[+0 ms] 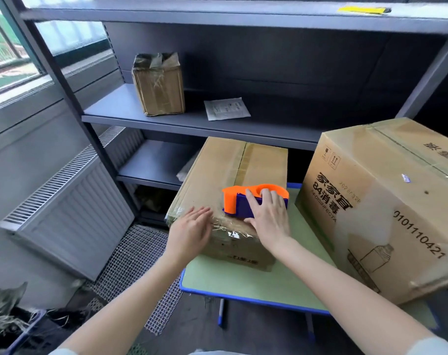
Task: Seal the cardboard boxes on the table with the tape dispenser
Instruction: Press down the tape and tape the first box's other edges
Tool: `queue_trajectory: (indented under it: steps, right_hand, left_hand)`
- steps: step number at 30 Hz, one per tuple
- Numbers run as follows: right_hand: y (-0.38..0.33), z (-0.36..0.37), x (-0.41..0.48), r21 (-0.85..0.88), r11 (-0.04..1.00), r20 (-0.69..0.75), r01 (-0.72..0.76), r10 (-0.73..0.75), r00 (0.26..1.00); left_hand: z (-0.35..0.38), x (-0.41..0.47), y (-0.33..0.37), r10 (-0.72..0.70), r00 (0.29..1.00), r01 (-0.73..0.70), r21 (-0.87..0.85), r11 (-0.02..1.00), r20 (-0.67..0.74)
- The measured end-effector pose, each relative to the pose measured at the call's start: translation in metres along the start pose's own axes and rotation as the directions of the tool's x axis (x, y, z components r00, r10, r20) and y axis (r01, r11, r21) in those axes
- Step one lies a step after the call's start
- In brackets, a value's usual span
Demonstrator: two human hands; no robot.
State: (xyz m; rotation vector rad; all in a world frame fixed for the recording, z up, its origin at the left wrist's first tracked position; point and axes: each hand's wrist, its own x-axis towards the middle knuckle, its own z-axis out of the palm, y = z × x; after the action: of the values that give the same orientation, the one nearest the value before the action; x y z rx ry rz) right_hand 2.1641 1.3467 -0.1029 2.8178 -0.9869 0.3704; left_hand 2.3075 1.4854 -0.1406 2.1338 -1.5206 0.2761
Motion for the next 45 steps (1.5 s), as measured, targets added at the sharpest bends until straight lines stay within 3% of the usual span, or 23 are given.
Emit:
queue_trajectory:
  steps: [4,8,12,19,21,25,33,36,41,45]
  right_hand:
    - [-0.006,0.004,-0.006,0.004,1.0,-0.006,-0.023,0.023,1.0]
    - [-0.018,0.003,-0.002,0.081,0.99,-0.192,0.114,-0.097,0.977]
    - [-0.047,0.006,0.012,0.228,0.912,-0.184,0.341,-0.303,0.935]
    - [-0.095,0.019,0.034,0.38,0.84,0.086,0.386,-0.448,0.89]
    - [-0.101,0.026,0.036,0.381,0.845,0.135,0.376,-0.453,0.881]
    - [-0.11,0.035,0.04,0.421,0.837,0.102,0.349,-0.426,0.899]
    - [-0.129,0.035,0.06,0.516,0.814,0.189,0.266,-0.411,0.892]
    - [-0.131,0.04,0.062,0.558,0.797,0.192,0.233,-0.397,0.898]
    - [-0.131,0.046,0.059,0.519,0.803,0.134,0.293,-0.415,0.9]
    - [-0.132,0.054,0.057,0.507,0.776,0.062,0.376,-0.468,0.882]
  left_hand:
    - [-0.008,0.001,-0.034,-0.208,0.976,0.208,-0.005,0.978,-0.057]
    - [-0.017,-0.006,-0.057,-0.562,0.824,0.565,-0.046,0.823,0.068]
    - [-0.017,-0.013,-0.075,-0.601,0.78,0.624,-0.156,0.766,0.173]
    - [-0.019,-0.014,-0.081,-0.594,0.761,0.649,-0.293,0.702,0.262]
    - [-0.021,-0.012,-0.083,-0.586,0.769,0.639,-0.272,0.719,0.257]
    - [-0.022,-0.007,-0.087,-0.545,0.782,0.618,-0.258,0.743,0.303]
    - [-0.023,-0.004,-0.102,-0.451,0.784,0.611,-0.406,0.679,0.426]
    - [-0.019,-0.007,-0.11,-0.416,0.82,0.56,-0.4,0.725,0.394]
    - [-0.011,-0.01,-0.117,-0.266,0.943,0.292,-0.115,0.949,0.199]
    - [-0.014,-0.004,-0.125,-0.036,0.998,0.033,0.079,0.996,0.041]
